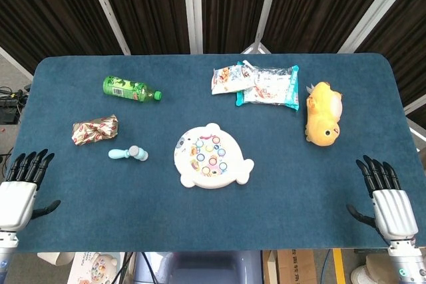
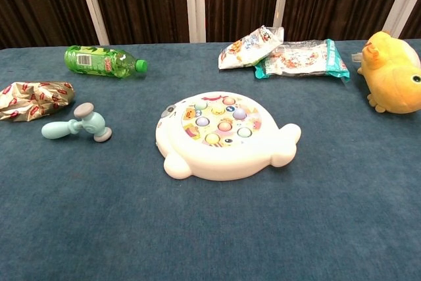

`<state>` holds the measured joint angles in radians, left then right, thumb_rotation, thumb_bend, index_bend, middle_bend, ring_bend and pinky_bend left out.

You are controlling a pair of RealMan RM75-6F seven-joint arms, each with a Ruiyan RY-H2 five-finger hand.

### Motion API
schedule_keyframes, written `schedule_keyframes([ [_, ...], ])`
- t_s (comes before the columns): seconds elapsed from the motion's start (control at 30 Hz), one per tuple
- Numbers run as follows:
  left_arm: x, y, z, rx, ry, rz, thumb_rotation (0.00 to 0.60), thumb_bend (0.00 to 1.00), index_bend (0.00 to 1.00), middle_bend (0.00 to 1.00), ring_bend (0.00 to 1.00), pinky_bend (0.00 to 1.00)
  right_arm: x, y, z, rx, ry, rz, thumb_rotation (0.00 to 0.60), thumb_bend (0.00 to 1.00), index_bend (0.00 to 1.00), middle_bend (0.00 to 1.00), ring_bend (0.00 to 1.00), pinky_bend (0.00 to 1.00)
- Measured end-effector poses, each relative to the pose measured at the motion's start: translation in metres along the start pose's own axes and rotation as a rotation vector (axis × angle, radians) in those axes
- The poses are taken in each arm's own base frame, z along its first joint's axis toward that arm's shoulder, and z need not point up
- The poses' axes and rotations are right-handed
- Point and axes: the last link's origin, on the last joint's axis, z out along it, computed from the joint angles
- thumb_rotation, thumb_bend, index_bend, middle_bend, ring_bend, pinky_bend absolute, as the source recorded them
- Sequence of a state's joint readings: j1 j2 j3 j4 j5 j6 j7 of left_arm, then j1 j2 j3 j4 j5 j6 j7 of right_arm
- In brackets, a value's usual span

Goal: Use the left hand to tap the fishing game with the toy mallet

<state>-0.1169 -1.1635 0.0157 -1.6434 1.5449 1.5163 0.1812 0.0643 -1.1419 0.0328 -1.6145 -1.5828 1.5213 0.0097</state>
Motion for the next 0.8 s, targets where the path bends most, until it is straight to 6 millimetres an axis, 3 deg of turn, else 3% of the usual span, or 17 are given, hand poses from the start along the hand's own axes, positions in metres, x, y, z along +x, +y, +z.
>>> schedule_keyframes([
  [0.1, 0.003, 0.006, 0.009, -0.008, -0.009, 0.003, 0.6, 0.04, 0.02, 0.0, 0.0, 0.05, -0.001, 0.0, 0.0, 0.003, -0.006, 0.007, 0.6, 0.23, 0.0, 0.0, 0.0, 0.0],
  [0.27, 0.007, 0.023, 0.031, -0.033, -0.022, 0.02, 0.6, 0.13, 0.2, 0.07, 0.02, 0.11, -0.002, -0.002, 0.001, 0.007, -0.017, 0.025, 0.6, 0.23, 0.0, 0.0, 0.0, 0.0],
  [0.47, 0.007, 0.049, 0.068, -0.04, -0.069, 0.049, 0.6, 0.21, 0.33, 0.17, 0.06, 0.15, -0.005, -0.004, 0.003, 0.01, -0.037, 0.044, 0.6, 0.22, 0.0, 0.0, 0.0, 0.0],
  [0.8, -0.015, 0.106, 0.123, -0.043, -0.136, 0.119, 0.6, 0.27, 0.45, 0.19, 0.07, 0.16, -0.005, -0.004, 0.007, -0.006, -0.057, 0.091, 0.6, 0.23, 0.0, 0.0, 0.0, 0.0],
])
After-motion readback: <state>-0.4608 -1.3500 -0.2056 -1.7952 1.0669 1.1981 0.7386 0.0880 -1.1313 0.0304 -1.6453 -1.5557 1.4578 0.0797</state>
